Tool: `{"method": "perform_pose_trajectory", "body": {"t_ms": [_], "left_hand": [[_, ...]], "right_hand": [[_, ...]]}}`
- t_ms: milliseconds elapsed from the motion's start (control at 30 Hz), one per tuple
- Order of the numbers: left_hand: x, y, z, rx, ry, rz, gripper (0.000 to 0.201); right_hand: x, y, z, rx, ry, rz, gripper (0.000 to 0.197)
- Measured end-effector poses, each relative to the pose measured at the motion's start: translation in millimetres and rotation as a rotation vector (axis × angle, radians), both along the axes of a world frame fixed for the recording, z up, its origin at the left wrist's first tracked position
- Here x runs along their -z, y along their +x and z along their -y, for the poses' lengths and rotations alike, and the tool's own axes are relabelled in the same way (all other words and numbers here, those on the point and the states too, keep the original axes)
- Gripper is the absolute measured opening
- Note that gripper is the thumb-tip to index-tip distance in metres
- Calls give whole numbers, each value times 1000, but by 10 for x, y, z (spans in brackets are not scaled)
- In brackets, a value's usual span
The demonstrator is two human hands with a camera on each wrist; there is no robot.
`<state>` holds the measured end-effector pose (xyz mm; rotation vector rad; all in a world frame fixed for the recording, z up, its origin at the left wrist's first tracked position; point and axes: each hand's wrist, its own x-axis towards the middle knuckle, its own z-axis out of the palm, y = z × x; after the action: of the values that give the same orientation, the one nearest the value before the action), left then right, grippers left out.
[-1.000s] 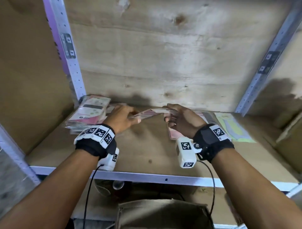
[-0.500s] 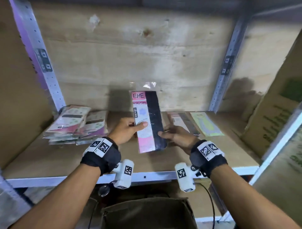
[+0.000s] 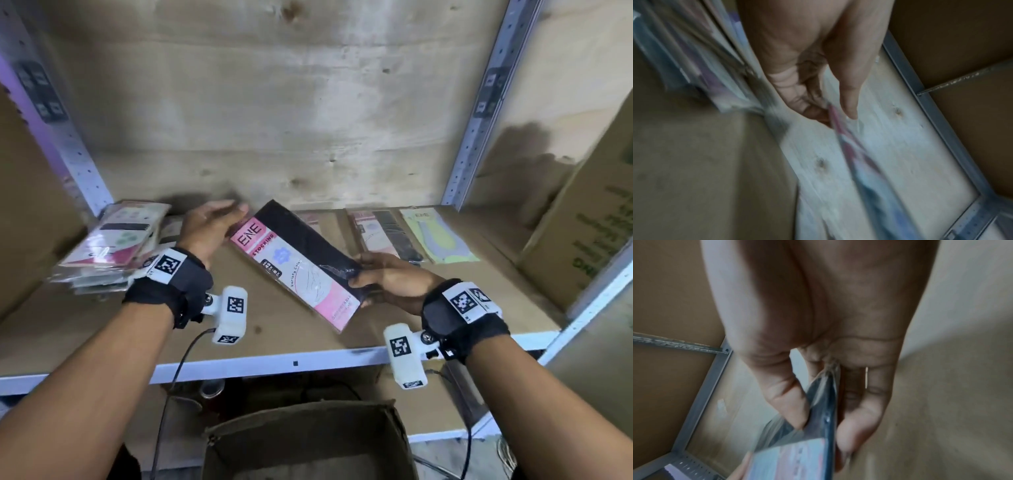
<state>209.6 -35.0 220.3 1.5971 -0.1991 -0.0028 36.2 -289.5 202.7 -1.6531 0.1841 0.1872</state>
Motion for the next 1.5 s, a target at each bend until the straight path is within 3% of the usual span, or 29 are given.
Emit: {"method": "perform_pose_trajectory", "body": {"t_ms": [200, 333, 467, 633, 767, 933, 1133, 1367, 1500], "left_hand": [[157, 143, -36, 95, 224, 87, 28], [125, 129, -50, 118, 240, 114, 41], [74, 95, -72, 156, 377, 151, 58], [58, 25, -55, 253, 232, 63, 40], [39, 3, -34, 241, 224, 48, 45], [27, -32, 21, 192, 308, 51, 58], [1, -116, 67, 221, 261, -24, 48], [56, -246, 115, 382, 49, -253, 46], [84, -276, 44, 498, 42, -259, 48]], "right_hand": [[39, 26, 49, -25, 12, -24, 6], [40, 29, 87, -50, -19, -1, 14], [42, 20, 137, -99, -47, -36, 21], [39, 27, 95, -117, -65, -29, 19], [35, -4, 84, -134, -52, 46, 30], [-16, -67, 124, -133, -92, 92, 22], [1, -86, 175, -79, -156, 153, 26], [-5, -48, 226, -11, -185, 196, 9], [-18, -33, 170, 43, -188, 211, 13]]}}
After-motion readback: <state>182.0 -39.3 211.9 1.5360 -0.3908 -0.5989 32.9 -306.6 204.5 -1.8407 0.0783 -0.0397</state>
